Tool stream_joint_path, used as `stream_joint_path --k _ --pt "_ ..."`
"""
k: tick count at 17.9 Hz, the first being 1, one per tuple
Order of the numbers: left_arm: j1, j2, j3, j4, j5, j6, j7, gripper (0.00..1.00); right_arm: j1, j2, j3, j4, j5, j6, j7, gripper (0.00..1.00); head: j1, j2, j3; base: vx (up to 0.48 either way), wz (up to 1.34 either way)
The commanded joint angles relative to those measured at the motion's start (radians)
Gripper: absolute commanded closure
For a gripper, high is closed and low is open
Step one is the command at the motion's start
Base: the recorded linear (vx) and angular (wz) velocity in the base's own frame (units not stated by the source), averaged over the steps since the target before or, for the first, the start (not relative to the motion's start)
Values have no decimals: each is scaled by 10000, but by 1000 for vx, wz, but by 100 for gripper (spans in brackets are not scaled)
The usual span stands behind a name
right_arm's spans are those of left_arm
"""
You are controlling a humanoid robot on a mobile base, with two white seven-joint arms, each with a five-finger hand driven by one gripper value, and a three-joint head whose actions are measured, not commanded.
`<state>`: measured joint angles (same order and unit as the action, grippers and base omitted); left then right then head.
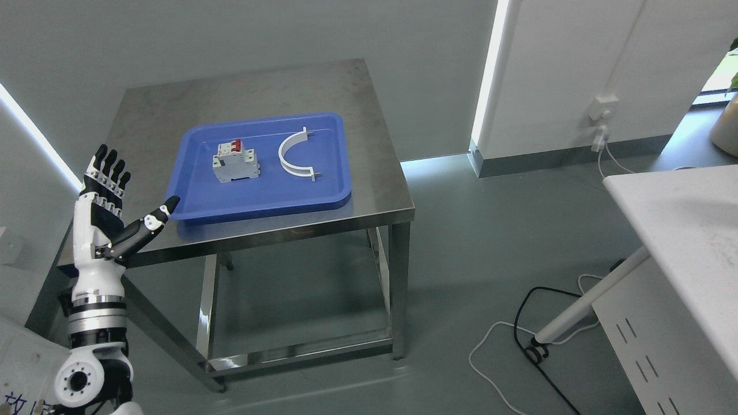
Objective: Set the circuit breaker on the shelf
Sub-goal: 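Reach the left hand toward the grey circuit breaker in the blue tray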
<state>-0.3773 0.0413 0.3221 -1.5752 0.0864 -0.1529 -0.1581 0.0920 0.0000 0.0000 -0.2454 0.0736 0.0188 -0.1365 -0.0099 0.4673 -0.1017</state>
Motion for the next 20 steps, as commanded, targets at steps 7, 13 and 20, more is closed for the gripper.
stream_joint_path --k 7,13,20 --pt "-1527 2328 -1818 732 -1288 1204 -1301 0 0 -175 199 0 0 594 0 0 0 0 0 0 0" --pt "-4081 2441 -3620 2574 -4221 1299 -3465 1 0 -175 199 0 0 594 0 0 0 0 0 0 -5" --pt "-4832 1323 -4158 4612 -5769 3048 -3070 6 0 -175 199 0 0 594 0 0 0 0 0 0 0"
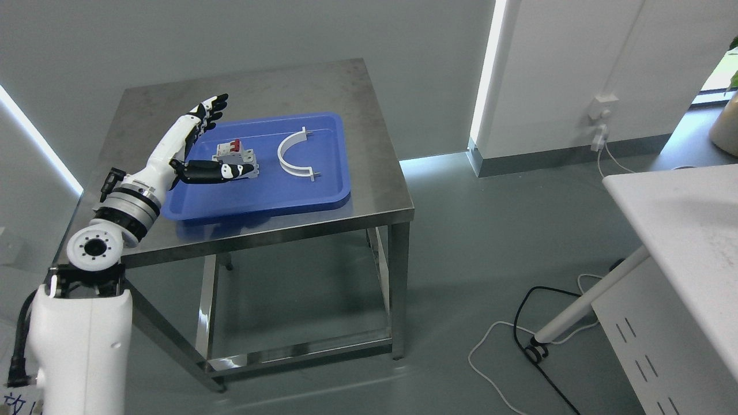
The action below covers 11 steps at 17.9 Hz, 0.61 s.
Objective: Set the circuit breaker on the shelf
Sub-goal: 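Reach the left hand toward the grey circuit breaker in the blue tray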
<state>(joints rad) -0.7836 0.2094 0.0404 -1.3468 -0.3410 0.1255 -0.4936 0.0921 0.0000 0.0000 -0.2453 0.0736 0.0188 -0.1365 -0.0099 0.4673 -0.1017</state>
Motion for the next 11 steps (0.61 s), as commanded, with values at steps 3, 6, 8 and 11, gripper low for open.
stream_joint_path --k 3,6,8,11 --pt "-1167 -544 -1416 3004 -1805 264 1085 6 0 -175 199 -1 0 594 0 0 0 0 0 0 0" --pt "-1658 -668 -1538 3741 -2602 141 1117 6 0 -175 199 -1 0 594 0 0 0 0 0 1 18" --pt "-1797 -683 -1722 4186 -2909 95 1117 6 0 -175 199 -1 0 594 0 0 0 0 0 6 12" --pt "-1828 -714 -1877 4493 -3522 -103 1193 6 0 -175 199 -1 0 594 0 0 0 0 0 9 26"
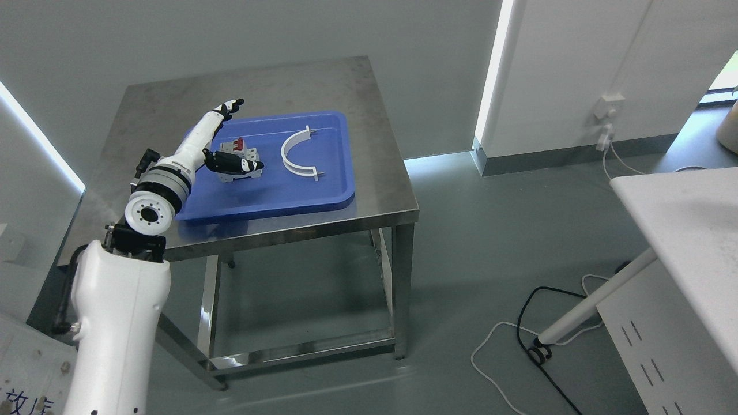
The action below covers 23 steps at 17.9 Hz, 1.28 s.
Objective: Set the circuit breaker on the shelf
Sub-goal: 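Reach the left hand toward the grey circuit breaker in the blue tray, then close the left hand fingers around the circuit breaker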
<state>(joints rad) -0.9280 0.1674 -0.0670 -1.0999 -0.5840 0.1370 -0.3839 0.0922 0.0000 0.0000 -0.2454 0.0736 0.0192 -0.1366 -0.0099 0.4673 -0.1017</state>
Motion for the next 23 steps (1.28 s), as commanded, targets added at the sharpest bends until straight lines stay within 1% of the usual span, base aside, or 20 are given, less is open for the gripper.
stream_joint_path --k 1,3,6,7,9,10,13,16,18,20,23 --pt "-384 -263 -697 2208 -1306 -478 384 6 -1 -175 199 0 0 590 1 0 0 0 0 33 1" --pt "-338 -80 -406 2271 -1293 -557 632 7 -1 -175 199 0 0 590 1 0 0 0 0 58 39" --pt "-154 227 86 2027 -1171 -557 374 7 -1 -175 199 0 0 590 1 0 0 0 0 93 -3" --pt "-78 319 208 1828 -1155 -542 38 7 -1 -175 199 15 0 590 1 0 0 0 0 109 -3" --pt "76 473 591 1444 -1170 -435 -1232 7 -1 -175 199 0 0 590 1 0 0 0 0 124 47" --pt "76 534 760 1336 -1185 -419 -1588 7 -1 -175 199 0 0 590 1 0 0 0 0 149 42" --pt "76 979 884 1228 -1155 -419 -1867 7 -1 -175 199 0 0 590 1 0 0 0 0 145 20" --pt "92 888 1037 1091 -1139 -419 -2037 6 -1 -175 199 0 0 590 1 0 0 0 0 95 -12" --pt "92 674 1358 891 -987 -404 -2082 6 -1 -175 199 0 0 590 1 0 0 0 0 76 -33" --pt "46 261 1879 600 -376 -282 -2204 7 -1 -175 199 0 0 590 1 0 0 0 0 64 -36" --pt "-76 -2 2126 125 620 407 -2466 7 -1 -175 199 0 0 590 1 0 0 0 0 50 -26"
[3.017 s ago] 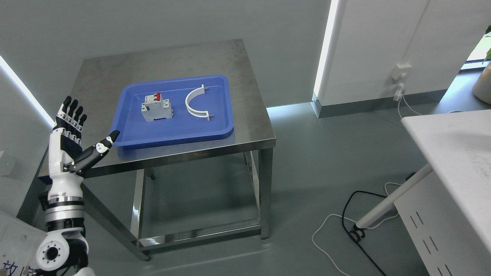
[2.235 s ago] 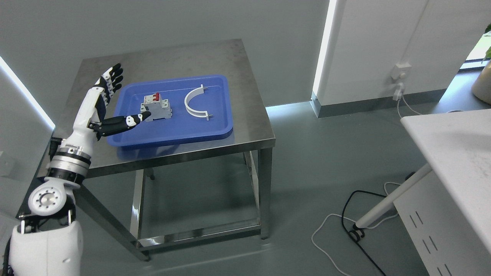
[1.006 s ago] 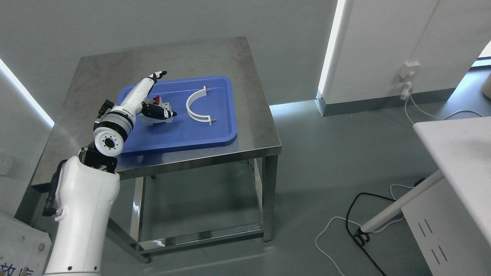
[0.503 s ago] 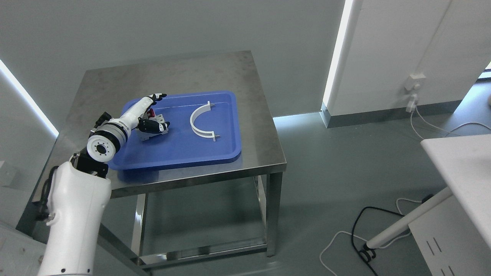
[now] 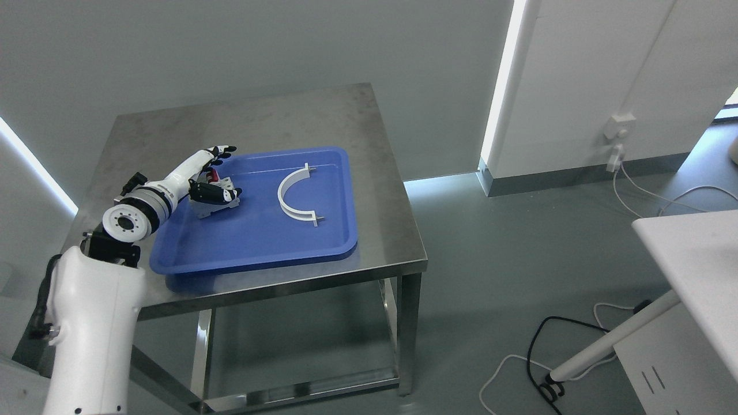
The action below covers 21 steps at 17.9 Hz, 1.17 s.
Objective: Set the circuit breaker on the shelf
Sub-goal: 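Close the left hand fingers around the circuit breaker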
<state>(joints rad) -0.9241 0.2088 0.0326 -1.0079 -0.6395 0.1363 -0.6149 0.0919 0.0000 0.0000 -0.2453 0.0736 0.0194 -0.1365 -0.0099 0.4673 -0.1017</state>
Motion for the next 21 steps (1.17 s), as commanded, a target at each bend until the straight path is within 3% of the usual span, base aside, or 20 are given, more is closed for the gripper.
stream_joint_path --k 1,8,13,19,21 --pt "-147 -401 1162 -934 1574 598 -155 7 1 -175 199 -1 0 588 0 0 0 0 0 31 0" --pt "-254 196 1101 -1042 1885 876 -140 6 1 -175 199 -1 0 588 0 0 0 0 0 12 -4" --pt "449 1591 -17 -1042 1885 876 -155 6 1 -175 199 -1 0 588 0 0 0 0 0 1 -5" --pt "835 1471 -265 -1027 1839 876 -554 7 1 -175 199 -1 0 588 0 0 0 0 0 0 0" --pt "819 1333 -265 -981 1808 861 -523 16 1 -175 199 -1 0 588 0 0 0 0 0 0 0"
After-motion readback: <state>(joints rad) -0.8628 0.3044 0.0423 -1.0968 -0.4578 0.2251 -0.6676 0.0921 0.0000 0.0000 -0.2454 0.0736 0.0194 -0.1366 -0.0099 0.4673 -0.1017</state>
